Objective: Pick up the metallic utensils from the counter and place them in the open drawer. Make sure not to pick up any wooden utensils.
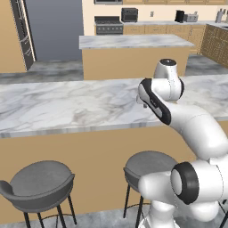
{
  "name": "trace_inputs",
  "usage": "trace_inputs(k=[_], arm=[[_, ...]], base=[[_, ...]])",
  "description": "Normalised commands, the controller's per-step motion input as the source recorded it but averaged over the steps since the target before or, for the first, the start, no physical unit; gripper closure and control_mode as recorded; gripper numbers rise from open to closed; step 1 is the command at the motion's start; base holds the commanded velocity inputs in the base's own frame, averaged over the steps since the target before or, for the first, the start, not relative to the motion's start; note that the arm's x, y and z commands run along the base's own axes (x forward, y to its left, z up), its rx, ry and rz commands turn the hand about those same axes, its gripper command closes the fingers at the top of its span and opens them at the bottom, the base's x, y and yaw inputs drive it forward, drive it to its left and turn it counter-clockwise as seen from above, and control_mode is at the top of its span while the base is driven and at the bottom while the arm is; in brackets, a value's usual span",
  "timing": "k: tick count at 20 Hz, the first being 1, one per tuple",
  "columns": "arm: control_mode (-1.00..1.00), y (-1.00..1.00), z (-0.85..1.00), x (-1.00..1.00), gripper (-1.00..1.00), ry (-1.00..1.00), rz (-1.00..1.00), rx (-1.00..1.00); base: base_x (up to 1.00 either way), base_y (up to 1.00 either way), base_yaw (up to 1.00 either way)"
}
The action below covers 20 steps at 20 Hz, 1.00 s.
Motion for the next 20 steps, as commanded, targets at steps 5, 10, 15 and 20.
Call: trace_inputs(k=[5,10,15,20], arm=[[-1.0,0.0,-0.23,0.02,-1.0,0.0,0.0,0.0],[-1.0,0.0,-0.16,0.12,-1.0,0.0,0.0,0.0],[-1.0,0.0,-0.15,0.18,-1.0,0.0,0.0,0.0],[-1.0,-0.01,-0.11,0.2,-1.0,0.0,0.0,0.0]], base=[[0.0,0.0,0.0],[0.0,0.0,0.0],[0.0,0.0,0.0],[0.0,0.0,0.0]])
